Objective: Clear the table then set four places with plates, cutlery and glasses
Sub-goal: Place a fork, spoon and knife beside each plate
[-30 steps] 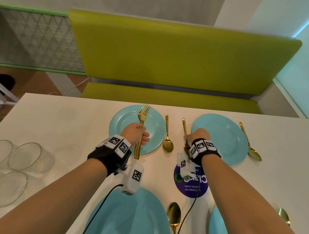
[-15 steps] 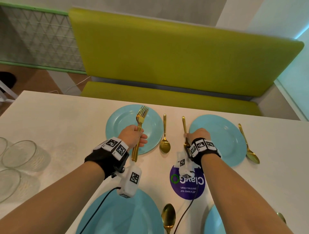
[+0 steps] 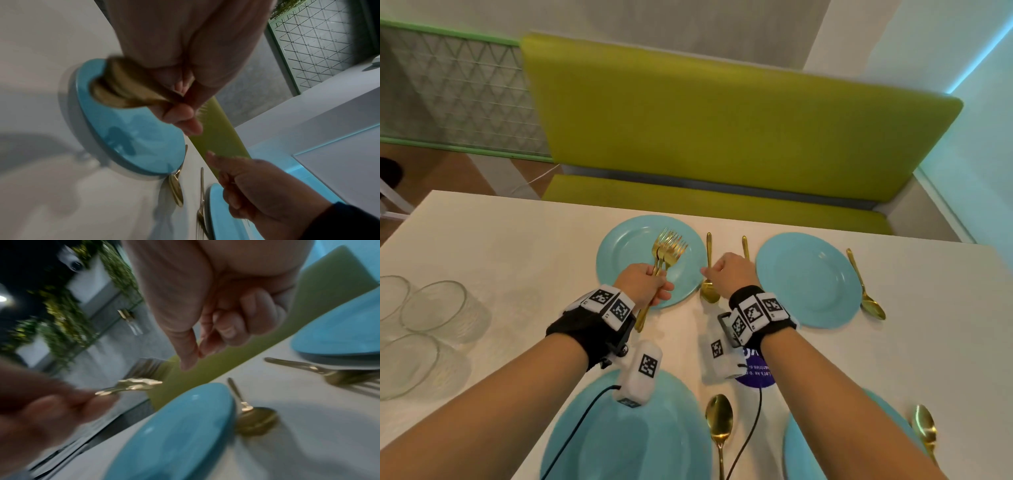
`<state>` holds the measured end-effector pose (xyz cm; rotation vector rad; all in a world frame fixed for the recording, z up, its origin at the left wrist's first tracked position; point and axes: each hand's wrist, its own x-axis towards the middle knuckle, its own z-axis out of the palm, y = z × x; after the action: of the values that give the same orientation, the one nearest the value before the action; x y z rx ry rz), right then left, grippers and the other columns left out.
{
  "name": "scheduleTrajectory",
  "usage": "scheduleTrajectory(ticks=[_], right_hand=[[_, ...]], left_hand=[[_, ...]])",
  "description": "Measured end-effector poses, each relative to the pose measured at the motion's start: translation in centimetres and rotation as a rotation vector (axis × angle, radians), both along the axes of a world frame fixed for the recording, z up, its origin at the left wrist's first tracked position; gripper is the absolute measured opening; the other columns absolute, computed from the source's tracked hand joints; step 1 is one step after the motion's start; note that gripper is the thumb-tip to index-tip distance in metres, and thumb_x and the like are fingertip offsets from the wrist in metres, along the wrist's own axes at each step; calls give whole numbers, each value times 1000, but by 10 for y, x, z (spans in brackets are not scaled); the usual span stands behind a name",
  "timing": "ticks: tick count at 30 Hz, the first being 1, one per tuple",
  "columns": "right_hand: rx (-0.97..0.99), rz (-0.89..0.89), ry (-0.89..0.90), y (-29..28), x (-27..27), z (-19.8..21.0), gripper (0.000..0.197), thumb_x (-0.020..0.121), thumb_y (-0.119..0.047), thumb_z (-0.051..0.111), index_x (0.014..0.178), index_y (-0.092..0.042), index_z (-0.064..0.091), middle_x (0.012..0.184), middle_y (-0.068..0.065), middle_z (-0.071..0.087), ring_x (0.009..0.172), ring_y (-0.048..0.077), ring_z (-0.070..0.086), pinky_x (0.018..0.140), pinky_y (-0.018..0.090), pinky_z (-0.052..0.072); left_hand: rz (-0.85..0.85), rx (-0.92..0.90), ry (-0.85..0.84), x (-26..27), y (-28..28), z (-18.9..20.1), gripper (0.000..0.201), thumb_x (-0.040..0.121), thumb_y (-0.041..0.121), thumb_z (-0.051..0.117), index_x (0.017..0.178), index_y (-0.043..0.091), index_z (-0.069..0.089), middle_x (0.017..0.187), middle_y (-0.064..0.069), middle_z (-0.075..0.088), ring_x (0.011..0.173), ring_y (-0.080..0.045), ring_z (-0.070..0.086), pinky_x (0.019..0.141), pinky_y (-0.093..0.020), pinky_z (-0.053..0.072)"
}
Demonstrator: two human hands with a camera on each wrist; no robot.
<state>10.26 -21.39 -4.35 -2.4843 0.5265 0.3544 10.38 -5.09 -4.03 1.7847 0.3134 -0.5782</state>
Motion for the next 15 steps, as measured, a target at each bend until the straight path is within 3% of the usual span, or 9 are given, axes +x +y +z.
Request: scheduleTrajectory(ticks=[3, 6, 9, 12, 15], right_hand=[[56, 60, -85, 32, -23, 16, 16, 87, -32, 62, 90, -18, 55, 94, 5, 62, 93, 21, 58, 74, 26, 40], [28, 244, -134, 70, -48, 35, 23, 89, -21, 56, 111, -17, 63, 97, 11, 65, 102, 28, 60, 83, 31, 45], [-103, 410, -114, 101, -64, 47, 32, 93, -16, 49, 121, -20, 63, 118, 11, 64, 112, 28, 57, 91, 34, 46], [-169, 467, -129, 132, -74, 50, 28, 93, -20, 51, 116, -21, 68, 116, 11, 65, 109, 28, 58, 87, 34, 46], [-204, 526, -129, 168, -79, 46, 24, 91, -23, 55, 108, -21, 71, 108, 10, 65, 103, 28, 59, 80, 34, 46]], left_hand=[[-38, -37, 5, -8, 10, 9, 22, 94, -1, 46, 76, 13, 44, 69, -7, 59, 28, 2, 50, 32, -11, 37], [-156, -53, 15, -22, 32, 24, 18, 91, -4, 48, 82, 10, 43, 67, -9, 59, 27, -1, 48, 31, -13, 35], [-266, -36, 16, -35, 61, 35, 11, 91, -6, 46, 87, 3, 50, 65, -9, 59, 28, -1, 48, 33, -13, 35], [-338, -21, 21, -42, 98, 40, 10, 90, -7, 45, 93, -1, 52, 69, -11, 60, 30, -1, 51, 32, -12, 35], [-365, -2, 64, -49, 136, 40, 18, 89, -9, 43, 78, 1, 54, 70, -12, 61, 32, -4, 55, 33, -13, 36]])
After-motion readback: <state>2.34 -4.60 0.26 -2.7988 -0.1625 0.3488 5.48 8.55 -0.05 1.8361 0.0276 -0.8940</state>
